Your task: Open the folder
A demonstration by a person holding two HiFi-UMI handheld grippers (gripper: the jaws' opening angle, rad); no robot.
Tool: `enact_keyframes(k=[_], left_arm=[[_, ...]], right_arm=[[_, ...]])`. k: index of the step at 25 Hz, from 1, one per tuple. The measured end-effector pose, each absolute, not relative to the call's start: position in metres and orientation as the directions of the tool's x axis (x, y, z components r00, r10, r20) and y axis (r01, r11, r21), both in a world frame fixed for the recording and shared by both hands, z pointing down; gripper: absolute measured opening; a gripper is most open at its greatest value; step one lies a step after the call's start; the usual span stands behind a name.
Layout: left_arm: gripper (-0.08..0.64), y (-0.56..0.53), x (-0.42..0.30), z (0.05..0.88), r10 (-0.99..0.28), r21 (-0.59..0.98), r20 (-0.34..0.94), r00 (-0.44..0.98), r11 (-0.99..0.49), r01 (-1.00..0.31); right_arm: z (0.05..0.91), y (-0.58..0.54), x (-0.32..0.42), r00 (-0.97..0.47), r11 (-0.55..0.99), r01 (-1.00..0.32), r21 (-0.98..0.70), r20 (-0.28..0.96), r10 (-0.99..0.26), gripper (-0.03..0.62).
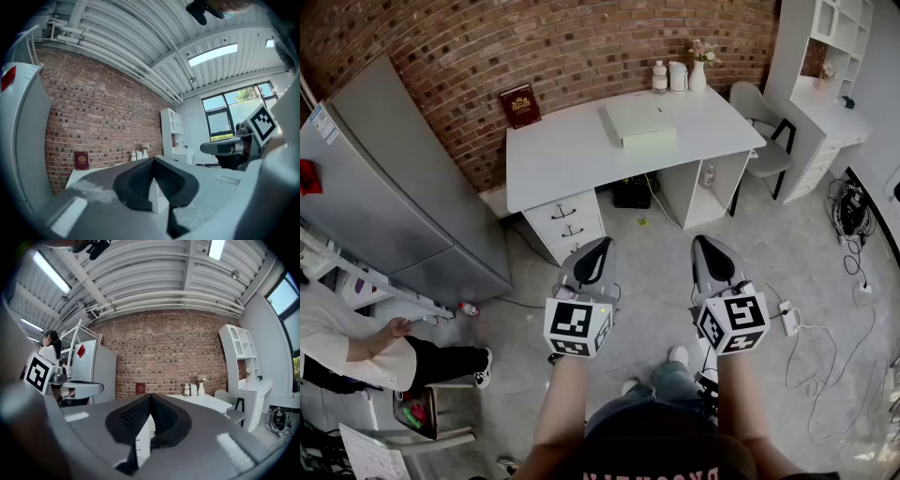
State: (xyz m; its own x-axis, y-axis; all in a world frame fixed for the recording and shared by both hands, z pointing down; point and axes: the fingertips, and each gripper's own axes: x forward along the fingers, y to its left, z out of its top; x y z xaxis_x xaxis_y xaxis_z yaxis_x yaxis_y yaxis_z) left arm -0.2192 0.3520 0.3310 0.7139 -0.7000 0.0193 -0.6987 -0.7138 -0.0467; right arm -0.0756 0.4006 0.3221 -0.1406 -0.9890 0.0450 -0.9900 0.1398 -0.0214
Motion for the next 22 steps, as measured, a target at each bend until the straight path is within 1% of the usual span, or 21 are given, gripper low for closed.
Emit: enact_keyframes(k=[5, 10, 13, 16, 22], left_arm=[[-0.005, 0.346, -0.240, 0.332, -0.706, -0.026, 0.008, 0.709, -0.708, -0.705], [-0.005, 0.332, -0.236, 0.338, -0.699, -0.013, 0.001, 0.715, -0.715, -0.699], [-0.005, 0.314, -0.225, 0.343, -0.692, -0.021, 0.004, 0.722, -0.722, -0.692], [-0.005, 0.287, -0.208, 0.351, -0.689, -0.018, 0.014, 0.725, -0.725, -0.689], [-0.005, 0.219, -0.151, 0.349, -0.674, -0.039, 0.016, 0.738, -0.738, -0.673]], right_arm=[[0.323, 0.398, -0.094, -0.136, 0.136, -0.991, -0.011, 0.048, -0.990, -0.003], [0.329, 0.384, -0.086, -0.115, 0.115, -0.993, 0.000, 0.056, -0.992, -0.003], [0.331, 0.366, -0.073, -0.092, 0.092, -0.996, -0.020, 0.031, -0.995, -0.003], [0.340, 0.342, -0.063, -0.111, 0.110, -0.993, -0.037, 0.031, -0.993, -0.003], [0.342, 0.274, -0.015, -0.124, 0.123, -0.992, -0.029, 0.038, -0.992, -0.003]])
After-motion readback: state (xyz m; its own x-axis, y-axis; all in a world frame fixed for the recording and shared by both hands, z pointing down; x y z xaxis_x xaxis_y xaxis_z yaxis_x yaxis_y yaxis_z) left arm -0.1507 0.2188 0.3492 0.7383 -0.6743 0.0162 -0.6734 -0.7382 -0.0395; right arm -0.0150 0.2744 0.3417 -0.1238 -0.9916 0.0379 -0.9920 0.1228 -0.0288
